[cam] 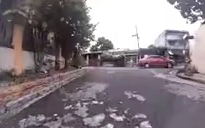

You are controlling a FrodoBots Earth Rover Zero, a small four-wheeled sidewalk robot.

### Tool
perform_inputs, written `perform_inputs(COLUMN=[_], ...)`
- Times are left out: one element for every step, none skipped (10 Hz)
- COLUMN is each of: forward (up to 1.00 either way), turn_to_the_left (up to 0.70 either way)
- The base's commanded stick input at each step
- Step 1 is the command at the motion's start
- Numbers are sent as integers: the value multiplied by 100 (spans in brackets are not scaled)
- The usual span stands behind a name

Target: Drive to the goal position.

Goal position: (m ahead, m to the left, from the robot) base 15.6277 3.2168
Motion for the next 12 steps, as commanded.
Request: perform_inputs(forward=[100,100,100,100,100,100,100,100,100,100,100,100], turn_to_the_left=[0,0,0,0,0,0,0,0,0,0,0,0])
